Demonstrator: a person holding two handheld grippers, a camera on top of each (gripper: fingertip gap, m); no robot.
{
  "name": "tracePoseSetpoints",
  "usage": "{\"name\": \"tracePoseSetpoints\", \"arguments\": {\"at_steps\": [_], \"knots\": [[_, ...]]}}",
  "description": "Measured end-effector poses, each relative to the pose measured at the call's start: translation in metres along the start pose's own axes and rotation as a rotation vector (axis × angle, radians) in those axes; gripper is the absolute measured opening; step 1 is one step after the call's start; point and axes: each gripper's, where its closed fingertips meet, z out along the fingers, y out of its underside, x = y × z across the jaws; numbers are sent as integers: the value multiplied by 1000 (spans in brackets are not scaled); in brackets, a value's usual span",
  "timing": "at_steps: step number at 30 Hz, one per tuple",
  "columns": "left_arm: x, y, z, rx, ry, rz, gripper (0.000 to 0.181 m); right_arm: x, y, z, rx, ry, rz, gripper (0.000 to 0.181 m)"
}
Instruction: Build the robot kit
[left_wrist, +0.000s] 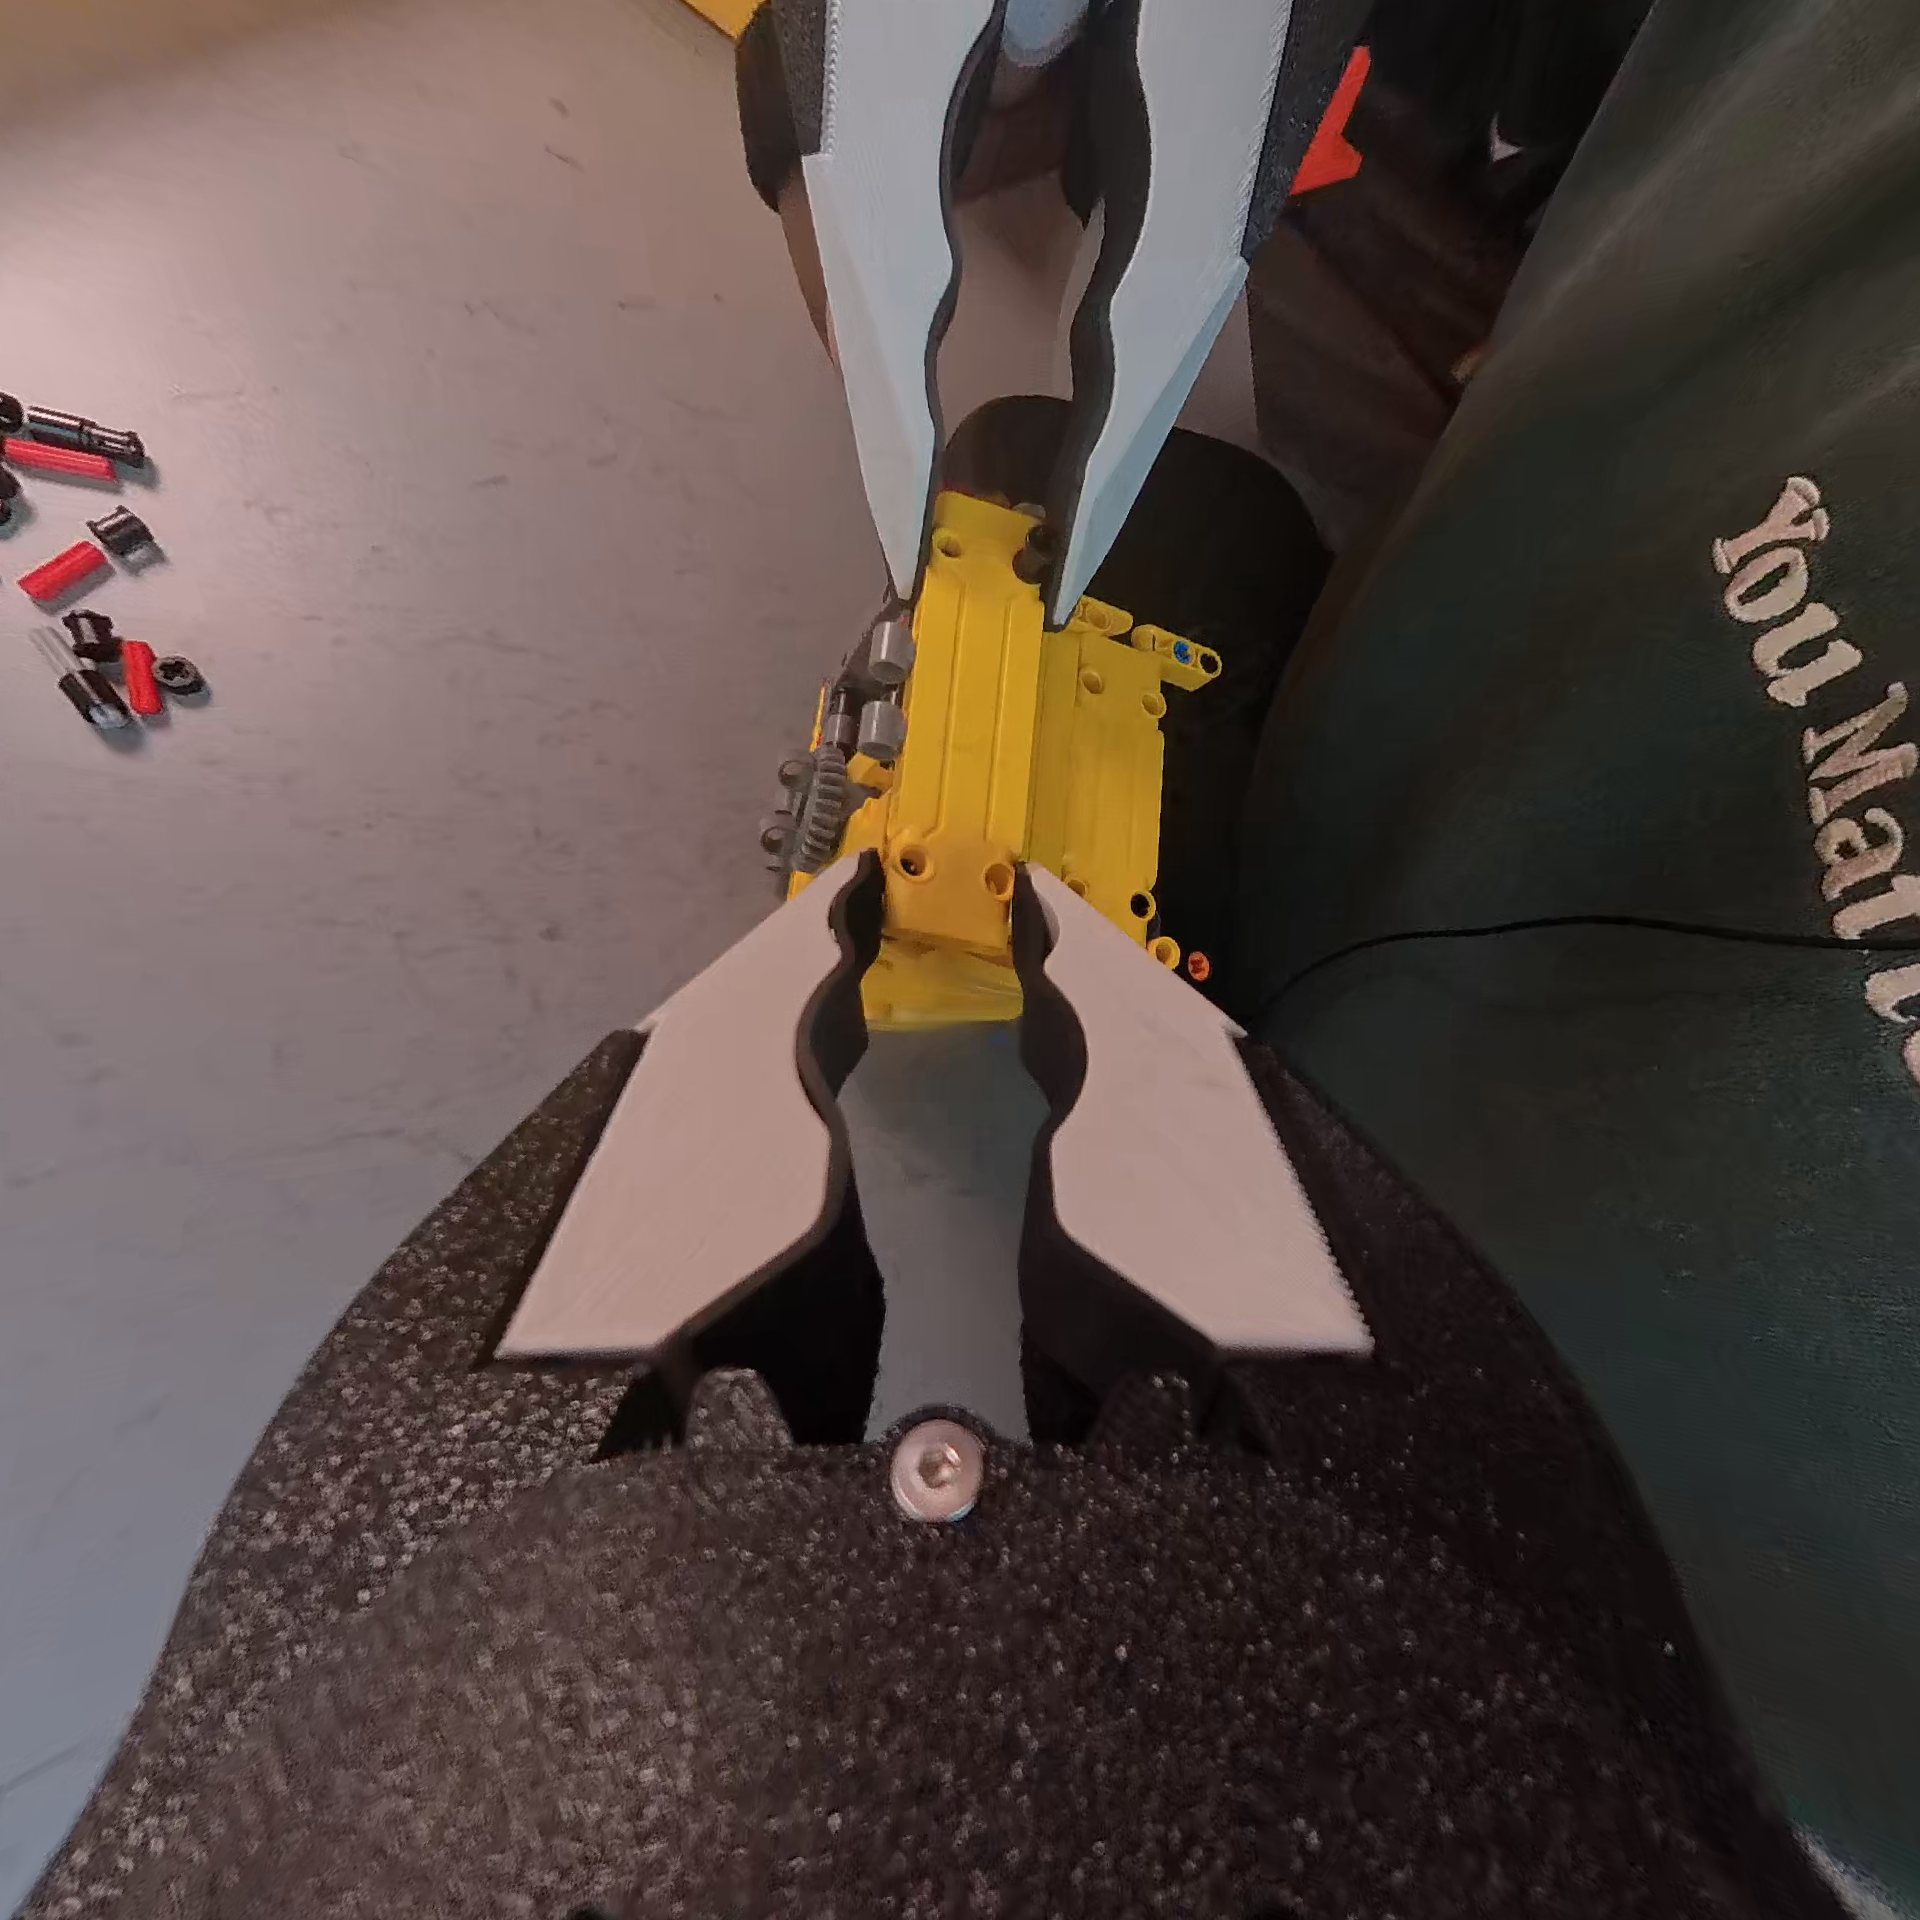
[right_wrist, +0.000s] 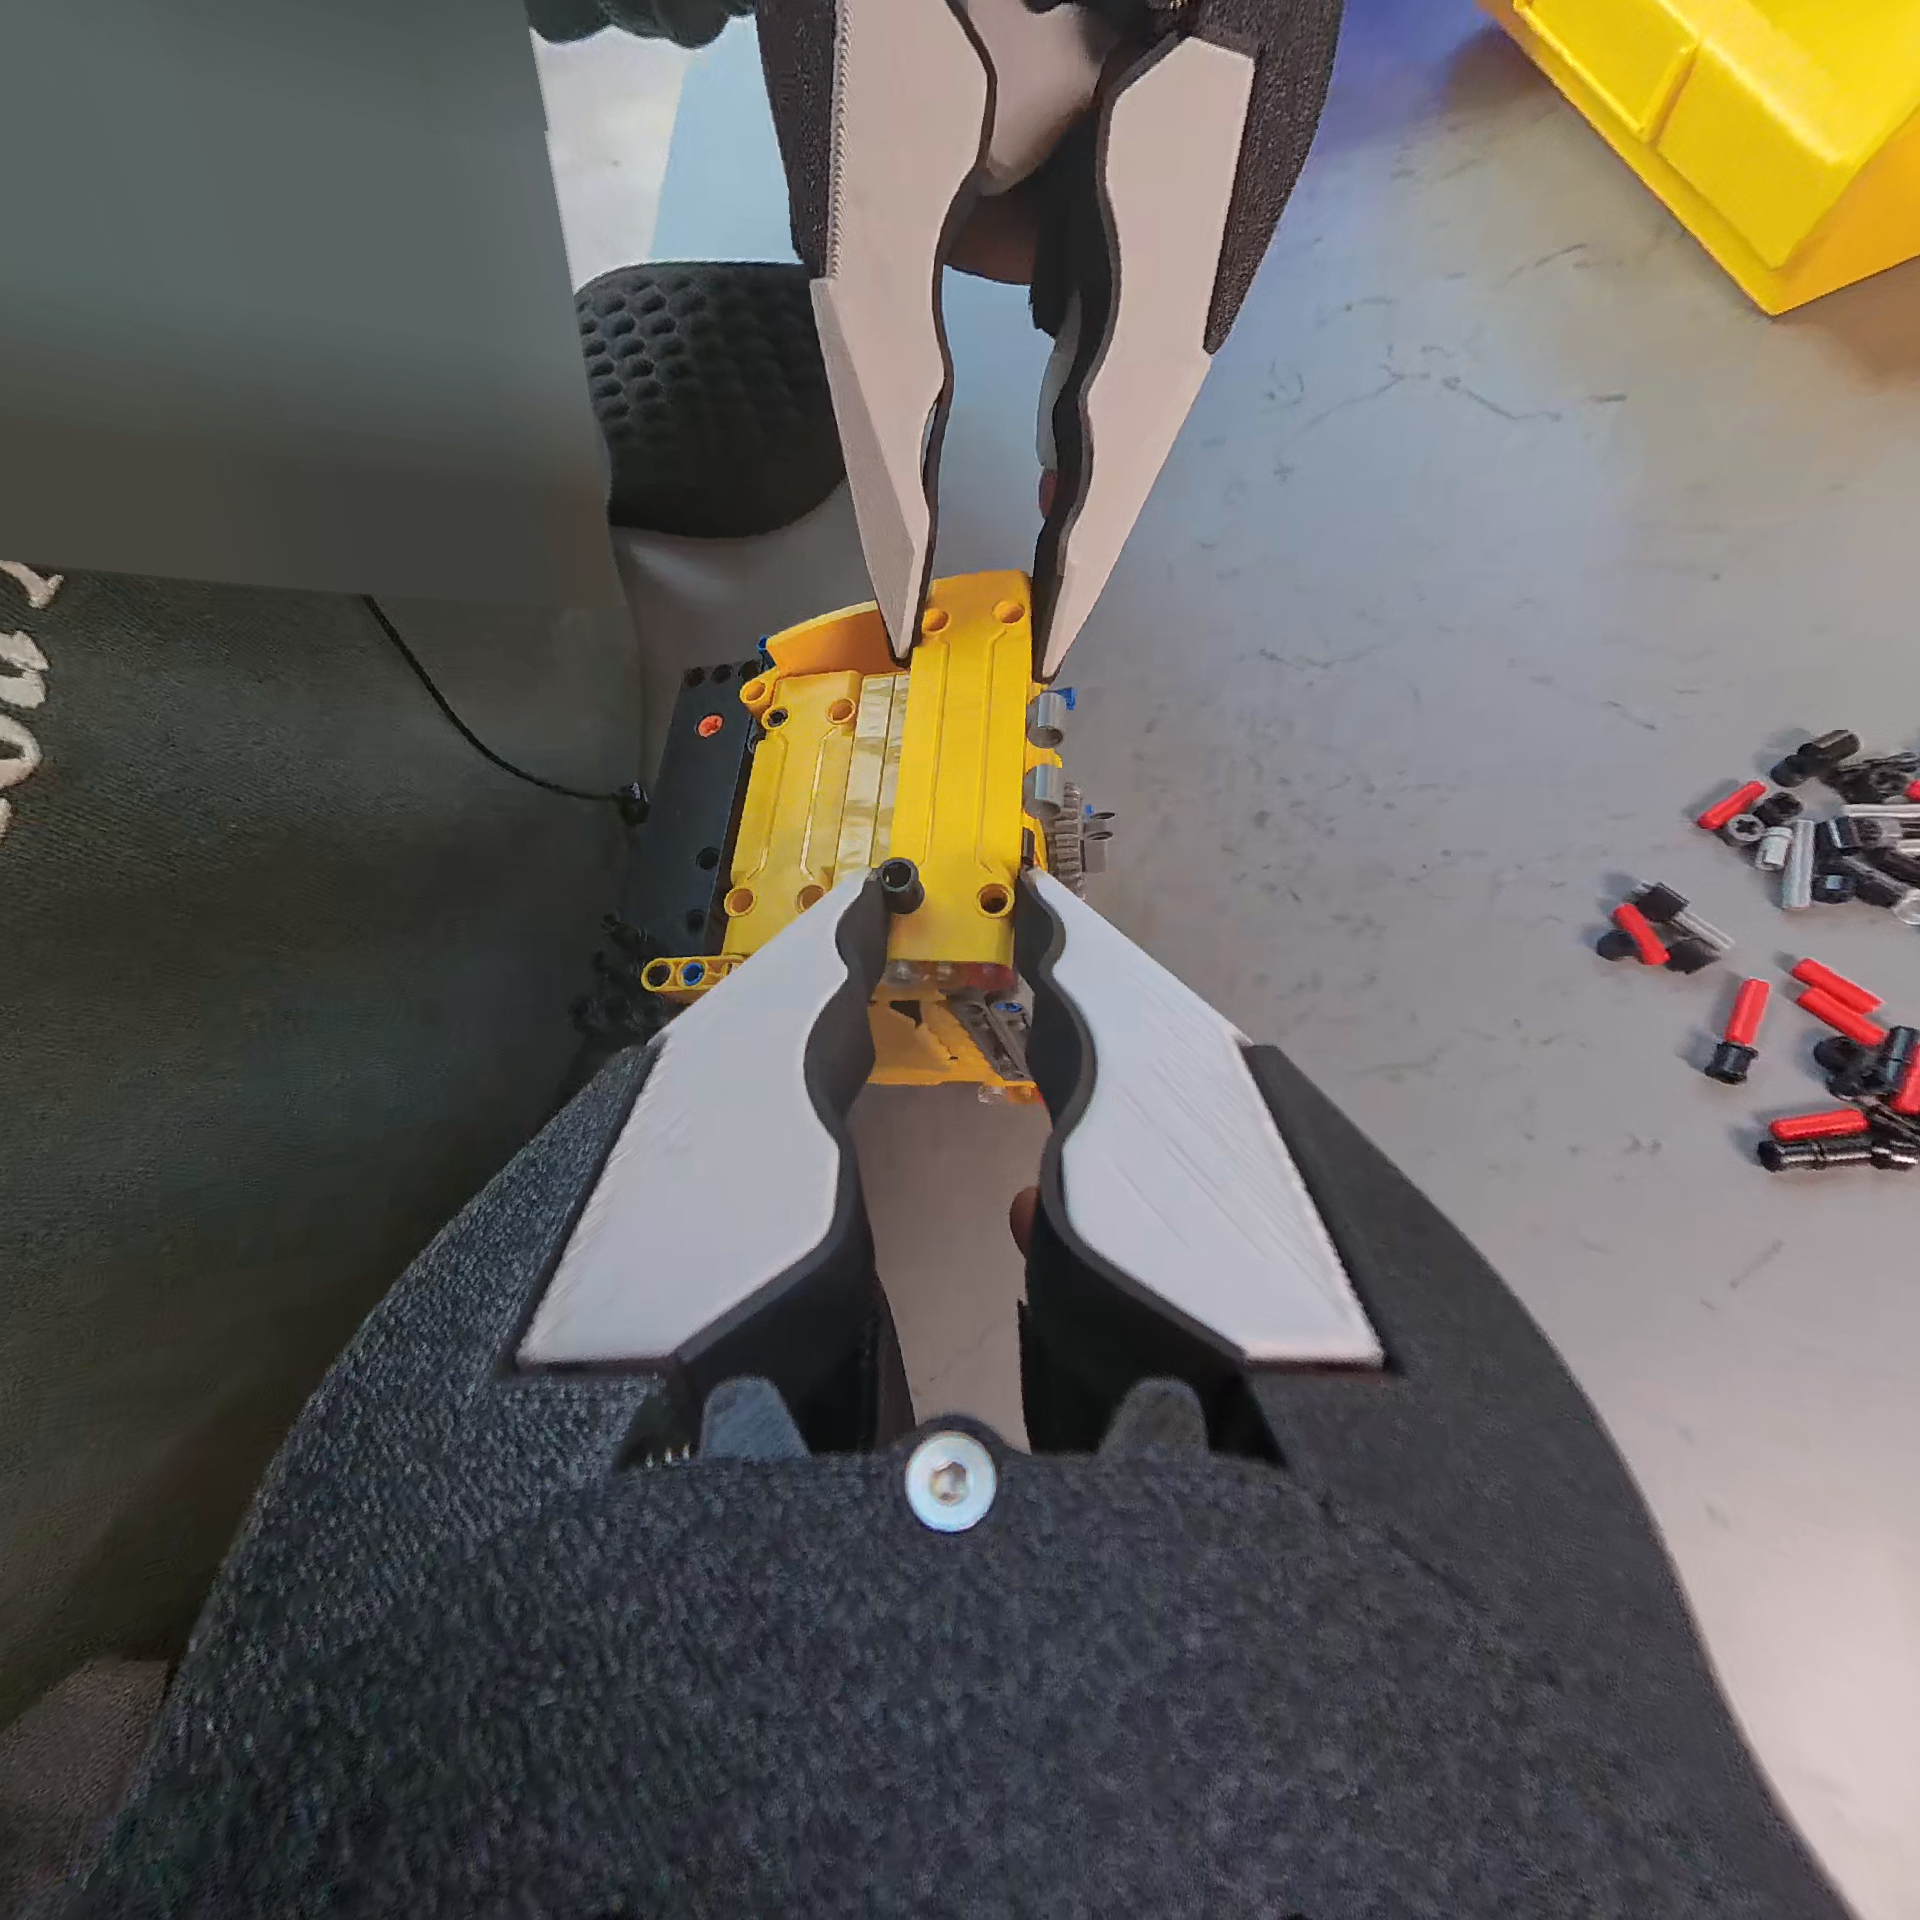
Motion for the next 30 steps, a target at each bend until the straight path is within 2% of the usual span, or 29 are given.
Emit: {"name": "tracePoseSetpoints", "arguments": {"at_steps": [4, 9, 14, 20, 22, 25, 30], "knots": [[5, 1, 3, 31, 41, -24, 25, -8, 2, 1, -26, -33, 6, 24], [7, 0, 3, 40, 11, 9, 25, -10, 2, 1, -34, -13, -28, 27], [7, 2, 3, 17, -24, 67, 25, -10, 2, -1, -33, 74, -110, 30], [6, 1, 4, 3, -34, 71, 25, -9, 3, -2, -37, 154, -160, 25], [7, 0, 3, -9, -61, 111, 25, -10, 4, -2, -39, 135, -115, 24], [1, 0, -1, -23, -174, 199, 40, -10, 4, -1, -47, 120, -88, 24], [2, 4, -4, -60, -284, 352, 27, -9, 4, -1, -60, 105, -57, 24]]}}
